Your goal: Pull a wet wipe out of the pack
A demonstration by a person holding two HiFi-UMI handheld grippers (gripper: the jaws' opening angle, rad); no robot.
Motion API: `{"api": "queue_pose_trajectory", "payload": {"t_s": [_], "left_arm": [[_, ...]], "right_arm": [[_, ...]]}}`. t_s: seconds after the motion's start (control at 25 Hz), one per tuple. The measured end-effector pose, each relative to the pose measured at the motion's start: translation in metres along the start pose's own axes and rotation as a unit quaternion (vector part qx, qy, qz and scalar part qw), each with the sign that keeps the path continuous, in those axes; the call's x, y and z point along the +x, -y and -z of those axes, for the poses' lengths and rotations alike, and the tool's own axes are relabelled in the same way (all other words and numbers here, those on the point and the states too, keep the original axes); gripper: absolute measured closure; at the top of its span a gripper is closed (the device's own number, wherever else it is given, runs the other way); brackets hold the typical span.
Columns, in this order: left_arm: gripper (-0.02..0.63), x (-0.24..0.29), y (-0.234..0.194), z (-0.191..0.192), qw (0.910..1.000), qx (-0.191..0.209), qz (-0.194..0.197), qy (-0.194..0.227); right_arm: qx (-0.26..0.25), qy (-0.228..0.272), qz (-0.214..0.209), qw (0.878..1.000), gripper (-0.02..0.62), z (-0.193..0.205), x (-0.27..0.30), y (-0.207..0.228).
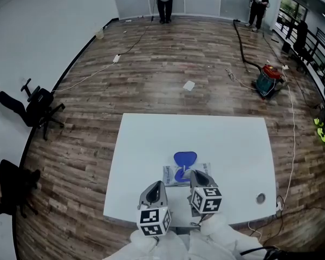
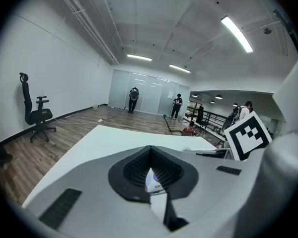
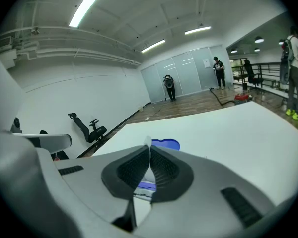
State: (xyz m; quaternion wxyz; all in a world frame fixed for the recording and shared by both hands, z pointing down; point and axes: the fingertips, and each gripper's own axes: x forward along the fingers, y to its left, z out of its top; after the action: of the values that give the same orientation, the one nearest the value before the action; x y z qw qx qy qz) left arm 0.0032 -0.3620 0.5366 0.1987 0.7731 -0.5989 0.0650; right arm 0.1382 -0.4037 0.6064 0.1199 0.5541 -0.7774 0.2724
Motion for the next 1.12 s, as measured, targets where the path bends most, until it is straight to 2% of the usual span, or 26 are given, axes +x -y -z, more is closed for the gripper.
{"api": "queue_pose_trajectory", "payload": {"t_s": [0.56, 1.12], "left_arm": [[0.609, 0.003, 0.017, -0.014, 0.9994, 0.004, 0.027, 0.02], [0.609, 0.01, 0.048, -0.025, 0.9975, 0.016, 0.062, 0.03]], "right_arm": [[0.014, 0.05, 0.003, 0.999, 0.58, -0.038, -0.019, -0.002], [0.035, 0.091, 0.016, 0.995, 0.58, -0.057, -0.054, 0.017]]}}
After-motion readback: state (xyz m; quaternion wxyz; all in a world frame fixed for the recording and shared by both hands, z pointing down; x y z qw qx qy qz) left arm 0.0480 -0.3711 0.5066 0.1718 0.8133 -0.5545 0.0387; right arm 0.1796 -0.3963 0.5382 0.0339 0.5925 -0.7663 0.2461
